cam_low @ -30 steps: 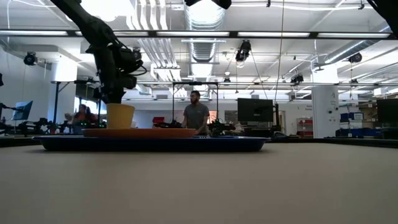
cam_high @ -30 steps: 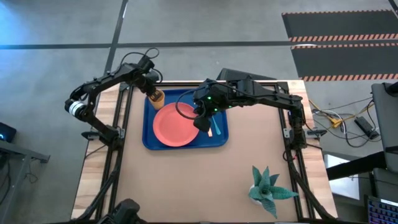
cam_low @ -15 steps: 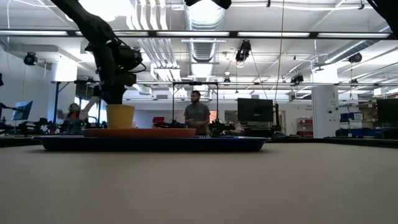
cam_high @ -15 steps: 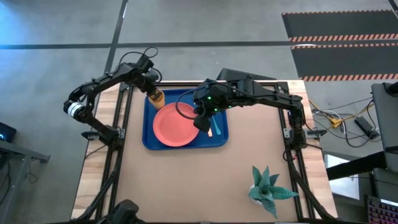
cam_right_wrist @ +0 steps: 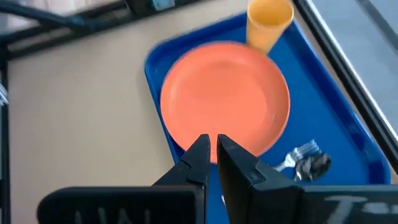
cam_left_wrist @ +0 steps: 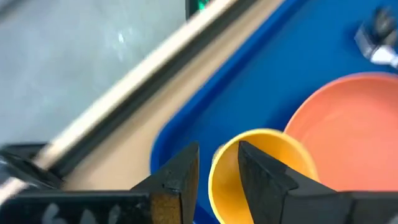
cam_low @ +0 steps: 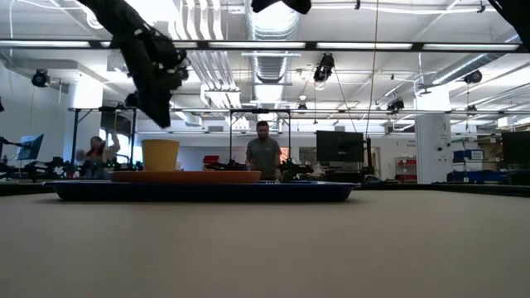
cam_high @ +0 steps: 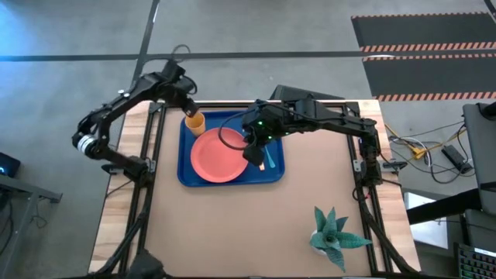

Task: Pick and place plate/cup/fork/spoon on tray
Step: Adjust the orange plate on the blue tray

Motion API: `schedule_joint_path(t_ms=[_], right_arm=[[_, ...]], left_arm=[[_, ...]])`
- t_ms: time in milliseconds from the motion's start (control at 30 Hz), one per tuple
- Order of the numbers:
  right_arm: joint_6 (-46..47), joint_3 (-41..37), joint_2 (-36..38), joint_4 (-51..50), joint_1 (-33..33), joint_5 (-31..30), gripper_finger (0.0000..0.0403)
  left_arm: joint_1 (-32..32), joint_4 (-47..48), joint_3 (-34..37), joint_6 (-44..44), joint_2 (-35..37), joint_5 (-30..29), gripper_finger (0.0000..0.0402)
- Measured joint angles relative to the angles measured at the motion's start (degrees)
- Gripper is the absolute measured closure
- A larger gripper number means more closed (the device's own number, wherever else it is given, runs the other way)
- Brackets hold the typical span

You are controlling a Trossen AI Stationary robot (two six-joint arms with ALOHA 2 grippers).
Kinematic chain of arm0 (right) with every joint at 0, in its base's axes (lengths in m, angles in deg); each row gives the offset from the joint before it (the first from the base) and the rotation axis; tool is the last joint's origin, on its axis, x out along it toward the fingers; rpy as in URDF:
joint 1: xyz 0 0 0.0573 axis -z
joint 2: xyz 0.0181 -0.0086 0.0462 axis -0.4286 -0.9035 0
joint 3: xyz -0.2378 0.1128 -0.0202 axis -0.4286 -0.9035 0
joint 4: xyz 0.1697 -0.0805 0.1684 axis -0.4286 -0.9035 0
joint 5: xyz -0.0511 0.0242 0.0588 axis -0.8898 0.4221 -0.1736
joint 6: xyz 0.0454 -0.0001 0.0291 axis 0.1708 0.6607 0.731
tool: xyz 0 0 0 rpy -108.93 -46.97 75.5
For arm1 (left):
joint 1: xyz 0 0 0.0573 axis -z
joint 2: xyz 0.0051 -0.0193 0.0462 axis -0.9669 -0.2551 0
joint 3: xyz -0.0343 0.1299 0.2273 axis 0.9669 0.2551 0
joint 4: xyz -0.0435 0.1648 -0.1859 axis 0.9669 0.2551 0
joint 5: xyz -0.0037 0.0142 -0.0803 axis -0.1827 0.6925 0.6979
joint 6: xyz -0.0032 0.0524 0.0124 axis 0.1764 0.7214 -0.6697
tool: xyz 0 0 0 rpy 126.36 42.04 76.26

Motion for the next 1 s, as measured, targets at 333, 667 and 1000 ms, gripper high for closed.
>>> schedule_joint_path(t_ms=[333,667,1000], right_arm=[[-1.9,-1.9,-14.5,-0.4,0.0,3.0,0.0385],[-3.0,-1.8,-28.3,0.2,0.3,5.1,0.0385],[-0.9,-1.7,-26.7,1.9,0.1,6.6,0.0386]], left_arm=[[0.1,0.6,-2.1,-3.4,18.3,0.1,0.0313],[0.1,5.4,-2.0,-4.6,33.5,0.1,0.0313],[0.1,5.7,-2.0,-4.6,38.8,0.1,0.0313]])
